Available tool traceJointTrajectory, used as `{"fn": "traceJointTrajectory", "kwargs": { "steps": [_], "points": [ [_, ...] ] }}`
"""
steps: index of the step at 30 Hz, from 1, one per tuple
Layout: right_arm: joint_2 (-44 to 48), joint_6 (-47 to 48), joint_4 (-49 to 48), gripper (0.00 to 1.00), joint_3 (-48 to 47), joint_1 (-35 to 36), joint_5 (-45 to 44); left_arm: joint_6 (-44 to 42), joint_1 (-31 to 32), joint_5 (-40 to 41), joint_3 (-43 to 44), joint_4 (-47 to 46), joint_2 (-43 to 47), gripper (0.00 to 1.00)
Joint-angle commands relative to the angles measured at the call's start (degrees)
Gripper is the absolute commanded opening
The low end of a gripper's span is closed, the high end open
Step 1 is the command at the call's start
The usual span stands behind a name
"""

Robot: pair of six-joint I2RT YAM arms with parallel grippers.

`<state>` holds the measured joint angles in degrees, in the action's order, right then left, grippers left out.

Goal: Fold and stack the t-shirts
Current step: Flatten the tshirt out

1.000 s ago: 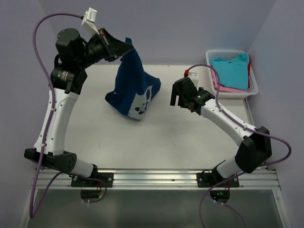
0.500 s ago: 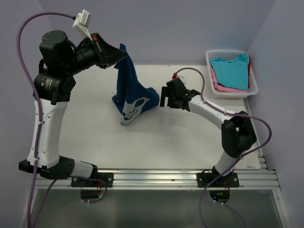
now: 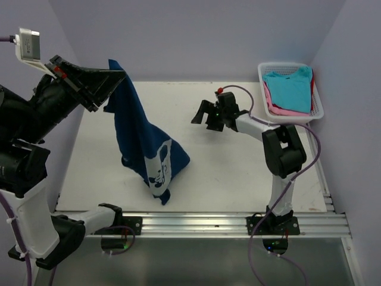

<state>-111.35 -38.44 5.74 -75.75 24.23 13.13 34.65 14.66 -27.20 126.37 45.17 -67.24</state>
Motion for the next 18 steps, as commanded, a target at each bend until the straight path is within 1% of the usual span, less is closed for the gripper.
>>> {"fn": "traceJointTrajectory", "kwargs": {
  "steps": [1,2,3,4,8,12,14,15,16,18],
  "points": [
    [-5.78,-6.36,-13.8,0.99,-4.93,0.2,22.26,-0.02,-0.15,-4.26,-1.3,-1.58,-2.81,0.0],
    [-6.5,-7.95,-16.87,0.99,-4.68,0.55,25.43,-0.29,-0.15,-3.65,-1.3,-0.7,-2.81,0.0],
    [-6.95,-9.54,-22.73,0.99,-4.15,1.08,28.5,-0.72,-0.15,-3.56,-1.65,-0.52,-2.81,0.0],
    [-7.04,-11.29,-24.53,0.99,-3.54,2.3,31.32,-0.73,-0.15,-3.3,-1.56,-0.26,-2.72,0.0],
    [-3.89,-14.29,-32.18,0.99,2.77,5.3,35.12,-1.08,-0.15,-2.42,-1.56,0.45,-2.81,0.0],
    [-1.94,-17.81,-37.54,0.99,9.2,7.93,34.95,-0.91,-0.15,-2.33,-2.0,0.54,-3.24,0.0],
    [-1.77,-17.03,-36.94,0.99,10.88,10.65,33.3,-0.73,-0.15,-2.42,-2.7,-0.16,-3.07,0.0],
    [-2.2,-15.54,-32.59,0.99,10.88,11.62,32.24,-0.38,-0.15,-2.33,-2.96,-0.25,-3.07,0.0],
    [-2.47,-12.4,-30.28,0.99,10.71,13.55,31.01,-0.29,-0.15,-2.33,-3.05,-0.34,-2.98,0.0],
    [-4.56,-10.7,-26.59,0.99,9.66,15.66,28.98,-0.29,-0.15,-2.24,-3.23,-0.43,-2.72,0.0]
  ]
}}
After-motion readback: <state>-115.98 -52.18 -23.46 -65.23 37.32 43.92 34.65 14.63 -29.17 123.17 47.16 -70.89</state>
